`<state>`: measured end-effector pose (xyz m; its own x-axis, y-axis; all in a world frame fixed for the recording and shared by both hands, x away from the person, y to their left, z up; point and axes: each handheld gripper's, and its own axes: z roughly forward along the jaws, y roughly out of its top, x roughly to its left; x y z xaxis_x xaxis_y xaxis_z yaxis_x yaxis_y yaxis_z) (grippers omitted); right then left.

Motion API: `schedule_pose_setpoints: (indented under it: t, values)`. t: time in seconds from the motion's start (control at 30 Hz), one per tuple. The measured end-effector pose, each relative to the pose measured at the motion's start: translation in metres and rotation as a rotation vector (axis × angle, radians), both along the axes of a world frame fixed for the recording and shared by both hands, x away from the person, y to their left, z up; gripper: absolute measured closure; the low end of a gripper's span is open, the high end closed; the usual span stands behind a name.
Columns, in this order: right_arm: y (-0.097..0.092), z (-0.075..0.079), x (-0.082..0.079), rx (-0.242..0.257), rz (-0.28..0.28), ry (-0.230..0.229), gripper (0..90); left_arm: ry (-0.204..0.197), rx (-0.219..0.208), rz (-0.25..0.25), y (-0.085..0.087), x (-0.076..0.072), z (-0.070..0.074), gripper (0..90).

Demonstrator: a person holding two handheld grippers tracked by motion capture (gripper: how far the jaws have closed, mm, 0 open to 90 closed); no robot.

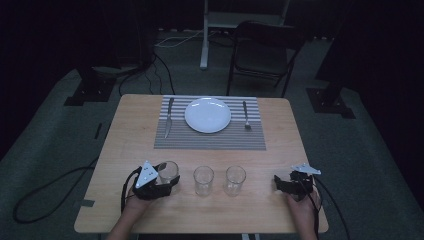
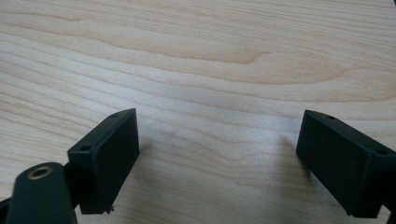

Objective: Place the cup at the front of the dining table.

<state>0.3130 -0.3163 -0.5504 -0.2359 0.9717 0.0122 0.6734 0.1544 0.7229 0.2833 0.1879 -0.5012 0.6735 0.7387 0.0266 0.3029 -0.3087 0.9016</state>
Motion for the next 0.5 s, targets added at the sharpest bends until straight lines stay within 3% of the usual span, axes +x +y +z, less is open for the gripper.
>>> schedule_pose_setpoints:
  t: [0.5]
  values:
    - [0.0,0.0,0.0,0.0,0.0,0.0,12.8,0.012,0.027,0.072,-0.001,0.016,0.014,29.4]
